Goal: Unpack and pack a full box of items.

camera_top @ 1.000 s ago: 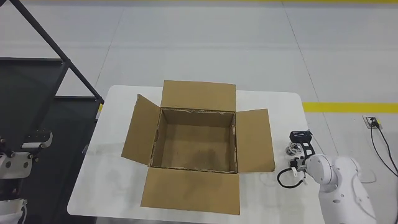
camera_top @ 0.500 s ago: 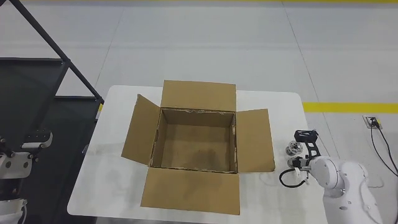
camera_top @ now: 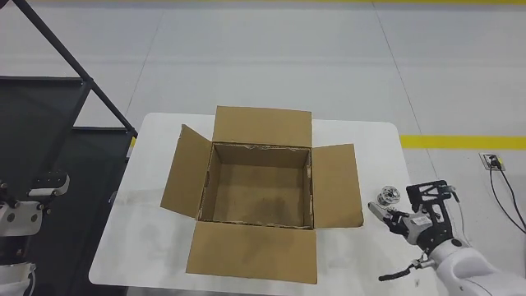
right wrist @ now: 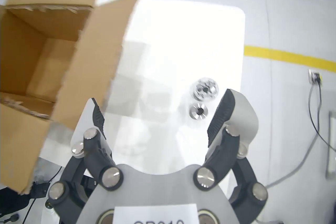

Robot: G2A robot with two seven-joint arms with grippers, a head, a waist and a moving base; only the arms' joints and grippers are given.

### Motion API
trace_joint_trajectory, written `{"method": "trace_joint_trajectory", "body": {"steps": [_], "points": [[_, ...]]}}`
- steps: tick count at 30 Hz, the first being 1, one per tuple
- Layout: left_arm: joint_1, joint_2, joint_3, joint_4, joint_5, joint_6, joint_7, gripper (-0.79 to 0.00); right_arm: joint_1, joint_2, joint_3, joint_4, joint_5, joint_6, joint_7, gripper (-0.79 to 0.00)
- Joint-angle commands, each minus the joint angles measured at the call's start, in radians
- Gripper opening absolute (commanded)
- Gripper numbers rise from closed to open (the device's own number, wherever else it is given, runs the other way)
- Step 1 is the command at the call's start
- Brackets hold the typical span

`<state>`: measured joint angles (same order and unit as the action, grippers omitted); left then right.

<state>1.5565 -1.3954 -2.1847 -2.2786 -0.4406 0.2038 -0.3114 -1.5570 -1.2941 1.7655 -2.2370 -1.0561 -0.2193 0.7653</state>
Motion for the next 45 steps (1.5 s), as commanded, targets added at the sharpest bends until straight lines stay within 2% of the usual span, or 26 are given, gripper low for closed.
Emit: {"method": "trace_joint_trajectory", "body": {"steps": [1, 3, 5, 11, 16, 25, 30, 45], "points": [[0.0, 0.0, 0.0, 0.0, 0.0, 0.0, 0.0, 0.0, -0.011, 0.004, -0.002, 0.0, 0.051, -0.143, -0.11, 0.0], [0.0, 0.0, 0.0, 0.0, 0.0, 0.0, 0.0, 0.0, 0.004, 0.012, -0.009, 0.015, 0.061, -0.261, -0.131, 0.0], [0.0, 0.0, 0.0, 0.0, 0.0, 0.0, 0.0, 0.0, 0.05, 0.02, -0.043, 0.035, 0.05, -0.329, -0.077, 0.0], [0.0, 0.0, 0.0, 0.0, 0.0, 0.0, 0.0, 0.0, 0.05, 0.02, -0.043, 0.035, 0.05, -0.329, -0.077, 0.0], [0.0, 0.0, 0.0, 0.0, 0.0, 0.0, 0.0, 0.0, 0.086, 0.022, -0.112, 0.081, 0.053, -0.292, -0.062, 0.0], [0.0, 0.0, 0.0, 0.0, 0.0, 0.0, 0.0, 0.0, 0.214, 0.031, -0.173, 0.236, 0.143, -0.232, 0.039, 0.0], [0.0, 0.0, 0.0, 0.0, 0.0, 0.0, 0.0, 0.0, 0.304, 0.039, -0.213, 0.345, 0.206, -0.239, 0.143, 0.0], [0.0, 0.0, 0.0, 0.0, 0.0, 0.0, 0.0, 0.0, 0.476, 0.051, -0.338, 0.539, 0.293, -0.233, 0.254, 0.0]]}}
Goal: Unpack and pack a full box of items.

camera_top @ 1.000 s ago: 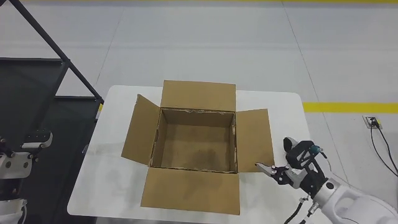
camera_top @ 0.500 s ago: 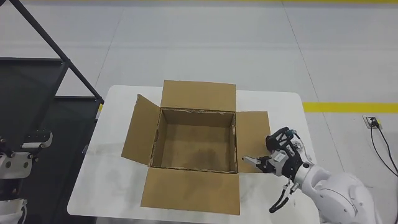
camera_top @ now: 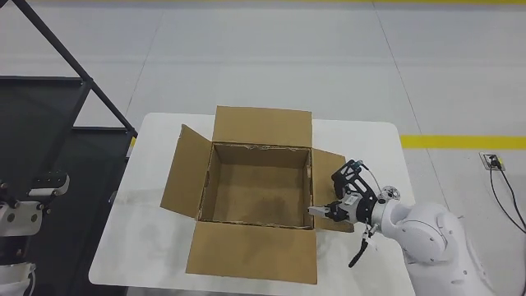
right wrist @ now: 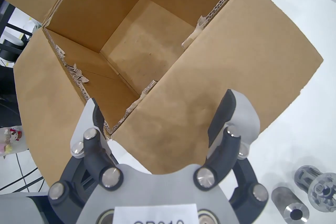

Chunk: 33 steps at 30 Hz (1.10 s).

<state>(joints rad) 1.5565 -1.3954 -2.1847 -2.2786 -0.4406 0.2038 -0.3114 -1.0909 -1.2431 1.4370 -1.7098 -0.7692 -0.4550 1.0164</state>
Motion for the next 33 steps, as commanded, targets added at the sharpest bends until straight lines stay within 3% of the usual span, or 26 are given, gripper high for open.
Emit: {"method": "trace_joint_trajectory", "body": {"steps": [1, 14, 21, 28, 31, 33], "points": [[0.0, 0.0, 0.0, 0.0, 0.0, 0.0, 0.0, 0.0, 0.019, 0.001, -0.017, 0.023, 0.012, 0.003, 0.008, 0.0], [0.0, 0.0, 0.0, 0.0, 0.0, 0.0, 0.0, 0.0, 0.107, 0.005, -0.097, 0.128, 0.058, 0.02, -0.011, 0.0], [0.0, 0.0, 0.0, 0.0, 0.0, 0.0, 0.0, 0.0, 0.108, 0.013, -0.104, 0.104, 0.025, 0.057, -0.036, 0.0], [0.0, 0.0, 0.0, 0.0, 0.0, 0.0, 0.0, 0.0, -0.093, 0.044, 0.064, -0.136, -0.076, 0.133, -0.105, 0.0], [0.0, 0.0, 0.0, 0.0, 0.0, 0.0, 0.0, 0.0, -0.197, 0.053, 0.141, -0.232, -0.165, 0.217, -0.136, 0.0], [0.0, 0.0, 0.0, 0.0, 0.0, 0.0, 0.0, 0.0, -0.279, 0.056, 0.19, -0.294, -0.304, 0.354, -0.153, 0.0]]}}
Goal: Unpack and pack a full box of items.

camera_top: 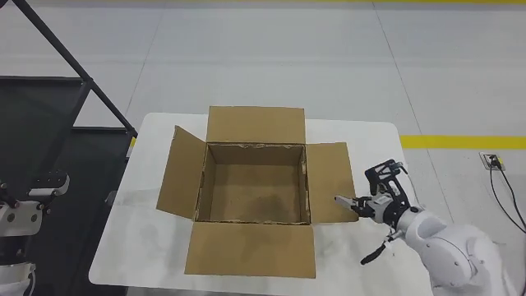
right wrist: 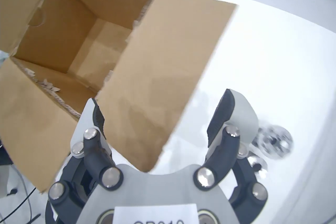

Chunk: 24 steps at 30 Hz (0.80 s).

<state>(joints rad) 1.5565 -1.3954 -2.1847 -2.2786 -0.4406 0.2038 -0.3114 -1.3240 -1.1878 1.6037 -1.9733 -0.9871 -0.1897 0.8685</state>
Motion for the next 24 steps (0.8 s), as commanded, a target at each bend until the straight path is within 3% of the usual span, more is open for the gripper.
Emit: {"method": "trace_joint_trajectory", "body": {"steps": [1, 4, 9, 19, 21, 22, 23, 24], "points": [[0.0, 0.0, 0.0, 0.0, 0.0, 0.0, 0.0, 0.0, -0.072, 0.0, 0.026, -0.046, -0.137, 0.147, -0.002, 0.0], [0.0, 0.0, 0.0, 0.0, 0.0, 0.0, 0.0, 0.0, -0.099, -0.001, 0.026, -0.033, -0.198, 0.232, 0.017, 0.0], [0.0, 0.0, 0.0, 0.0, 0.0, 0.0, 0.0, 0.0, -0.033, 0.001, 0.024, 0.137, -0.187, 0.244, 0.071, 0.0], [0.0, 0.0, 0.0, 0.0, 0.0, 0.0, 0.0, 0.0, 0.098, 0.007, 0.026, 0.421, -0.102, 0.147, 0.073, 0.0], [0.0, 0.0, 0.0, 0.0, 0.0, 0.0, 0.0, 0.0, 0.12, 0.008, 0.028, 0.463, -0.088, 0.145, 0.068, -0.089], [0.0, 0.0, 0.0, 0.0, 0.0, 0.0, 0.0, 0.0, 0.132, 0.009, 0.023, 0.483, -0.085, 0.133, 0.065, -0.265], [0.0, 0.0, 0.0, 0.0, 0.0, 0.0, 0.0, 0.0, 0.137, 0.01, 0.021, 0.494, -0.086, 0.13, 0.067, -0.382], [0.0, 0.0, 0.0, 0.0, 0.0, 0.0, 0.0, 0.0, 0.146, 0.01, 0.016, 0.507, -0.089, 0.13, 0.072, -0.443]]}}
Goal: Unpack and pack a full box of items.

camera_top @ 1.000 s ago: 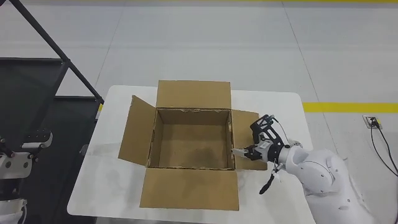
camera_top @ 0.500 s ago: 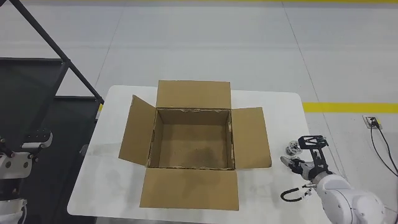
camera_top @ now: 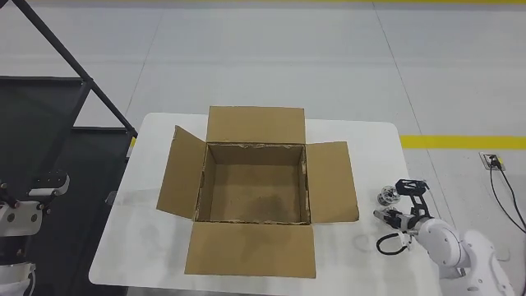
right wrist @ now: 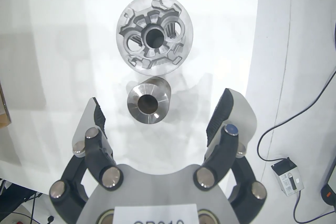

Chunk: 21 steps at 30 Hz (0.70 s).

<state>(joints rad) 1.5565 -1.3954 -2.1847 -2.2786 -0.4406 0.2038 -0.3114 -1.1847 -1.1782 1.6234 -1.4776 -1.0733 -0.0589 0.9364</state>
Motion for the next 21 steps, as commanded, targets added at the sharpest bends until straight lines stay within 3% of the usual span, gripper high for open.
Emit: {"method": "trace_joint_trajectory", "body": {"steps": [1, 2, 3, 4, 13, 21], "points": [[0.0, 0.0, 0.0, 0.0, 0.0, 0.0, 0.0, 0.0, 0.015, 0.001, -0.009, 0.02, -0.002, -0.005, 0.006, -0.52], [0.0, 0.0, 0.0, 0.0, 0.0, 0.0, 0.0, 0.0, 0.021, 0.001, -0.013, 0.028, -0.003, -0.005, 0.006, -0.6], [0.0, 0.0, 0.0, 0.0, 0.0, 0.0, 0.0, 0.0, 0.027, 0.001, -0.017, 0.034, -0.006, -0.001, 0.009, -0.73], [0.0, 0.0, 0.0, 0.0, 0.0, 0.0, 0.0, 0.0, 0.029, 0.002, -0.018, 0.036, -0.005, 0.0, 0.008, -0.785], [0.0, 0.0, 0.0, 0.0, 0.0, 0.0, 0.0, 0.0, -0.005, 0.011, 0.017, -0.056, -0.006, 0.03, 0.013, -0.785], [0.0, 0.0, 0.0, 0.0, 0.0, 0.0, 0.0, 0.0, -0.141, 0.016, 0.077, -0.417, -0.005, 0.115, 0.008, -0.785]]}}
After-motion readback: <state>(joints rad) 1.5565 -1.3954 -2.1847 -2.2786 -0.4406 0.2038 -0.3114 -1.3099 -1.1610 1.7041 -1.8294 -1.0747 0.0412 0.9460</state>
